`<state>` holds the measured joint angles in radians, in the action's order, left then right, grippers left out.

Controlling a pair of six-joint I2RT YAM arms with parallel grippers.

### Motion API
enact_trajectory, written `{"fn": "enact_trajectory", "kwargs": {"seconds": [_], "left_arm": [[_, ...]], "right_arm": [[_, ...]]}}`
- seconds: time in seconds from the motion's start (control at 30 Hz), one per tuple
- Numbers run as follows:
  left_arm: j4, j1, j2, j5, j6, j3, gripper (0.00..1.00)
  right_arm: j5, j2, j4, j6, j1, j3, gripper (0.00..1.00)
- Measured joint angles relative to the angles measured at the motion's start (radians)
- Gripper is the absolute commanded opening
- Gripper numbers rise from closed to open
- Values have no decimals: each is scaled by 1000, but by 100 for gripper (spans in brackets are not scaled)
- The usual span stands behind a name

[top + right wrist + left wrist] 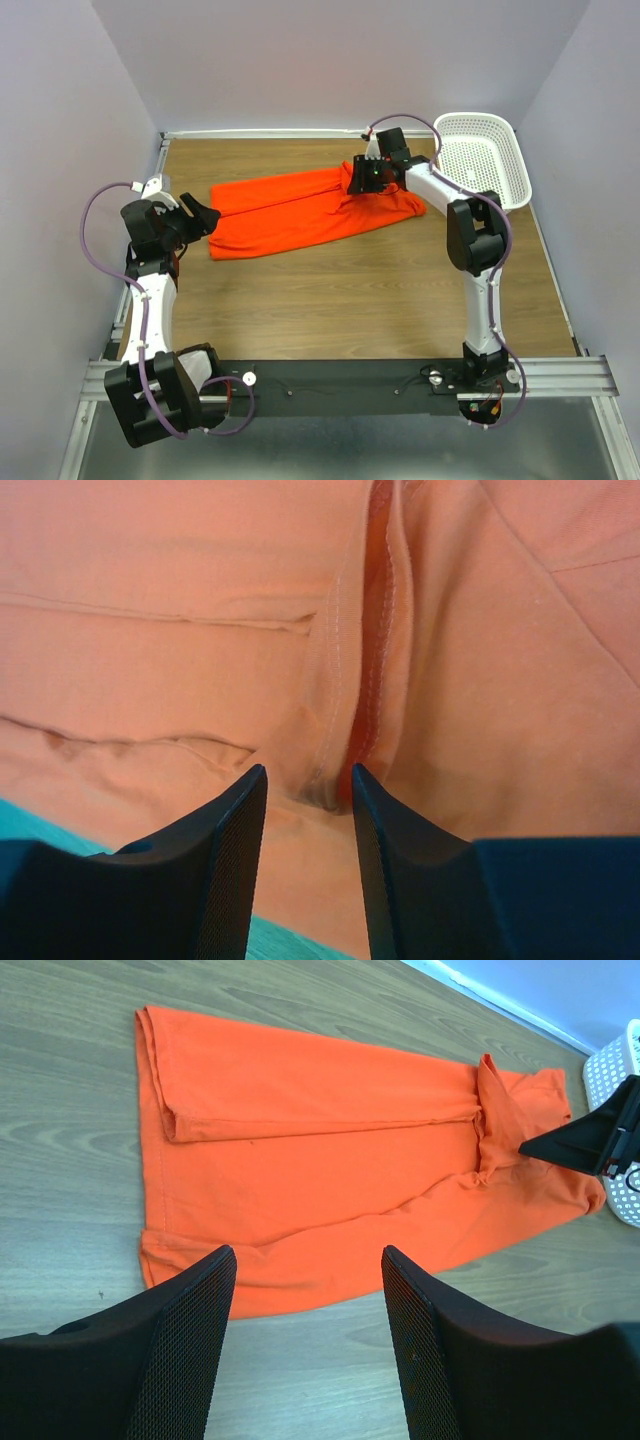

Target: Fold and stack the t-shirts

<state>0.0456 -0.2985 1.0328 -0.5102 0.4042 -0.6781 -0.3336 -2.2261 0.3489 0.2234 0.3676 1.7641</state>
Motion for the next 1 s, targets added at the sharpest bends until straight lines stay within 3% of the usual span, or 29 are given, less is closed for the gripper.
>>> {"fn": "enact_trajectory", "kwargs": {"seconds": [0.13,0.27,0.5,0.53,0.6,0.63,0.73,0.83,1.0], "left_arm": [[0,0,0,0,0,0,68],[0,0,0,0,0,0,68],[0,0,0,0,0,0,68],[0,0,0,0,0,0,68],[0,0,0,0,0,0,68],[0,0,0,0,0,0,68],[0,0,0,0,0,0,68],[0,0,2,0,0,0,68],[0,0,7,0,0,0,68]], "right_arm": [[-20,-2,0,12,0,0,30],[-46,-20,0,27,0,19,7],[-81,-66,3,38,5,90,2],[-84,-76,3,39,8,108,5],[-94,-98,5,39,22,148,22],[-104,-121,23,38,34,193,45],[-130,-204,28,34,77,338,59],[-144,-252,38,11,123,423,60],[-203,-250,56,-72,168,419,64]]}}
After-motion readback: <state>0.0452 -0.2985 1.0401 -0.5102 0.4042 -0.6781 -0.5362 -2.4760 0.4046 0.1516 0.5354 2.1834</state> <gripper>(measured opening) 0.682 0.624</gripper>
